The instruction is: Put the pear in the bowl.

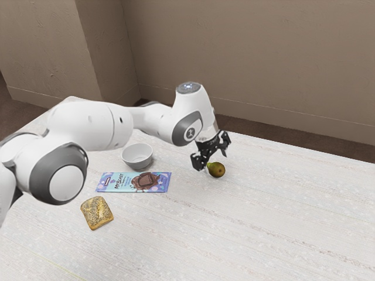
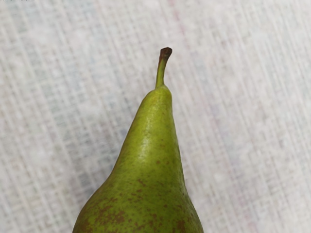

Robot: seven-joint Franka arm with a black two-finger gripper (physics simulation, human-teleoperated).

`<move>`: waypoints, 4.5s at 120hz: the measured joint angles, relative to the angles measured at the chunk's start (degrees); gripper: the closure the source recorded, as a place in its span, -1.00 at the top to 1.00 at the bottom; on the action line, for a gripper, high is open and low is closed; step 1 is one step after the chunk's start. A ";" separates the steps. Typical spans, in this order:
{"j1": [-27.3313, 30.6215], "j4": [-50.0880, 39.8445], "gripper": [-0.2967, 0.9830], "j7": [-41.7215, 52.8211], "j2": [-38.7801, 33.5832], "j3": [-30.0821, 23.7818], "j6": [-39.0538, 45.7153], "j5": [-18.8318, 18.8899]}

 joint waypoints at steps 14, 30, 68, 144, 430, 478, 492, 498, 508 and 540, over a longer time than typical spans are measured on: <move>0.22 0.02 0.54 0.94 0.25 -0.02 0.95 0.01; 0.39 1.34 0.54 2.09 1.49 -0.07 1.54 0.01; 0.36 1.51 0.54 4.13 3.14 -0.17 3.29 -0.06; -0.08 0.87 0.16 5.72 2.85 -0.17 4.25 -0.67; 16.13 -23.88 0.27 11.70 -20.29 6.48 4.73 -2.04; 12.05 -28.11 0.50 14.50 -40.21 6.97 -6.44 -1.51; 11.97 -27.20 0.51 20.26 -44.59 6.83 -16.12 -1.28; 11.93 -27.04 0.52 23.84 -45.95 6.88 -19.10 -1.17; 12.13 -25.10 0.52 29.56 -47.21 6.73 -24.00 -1.05; 10.31 -23.52 0.53 44.96 -49.99 7.03 -31.97 1.99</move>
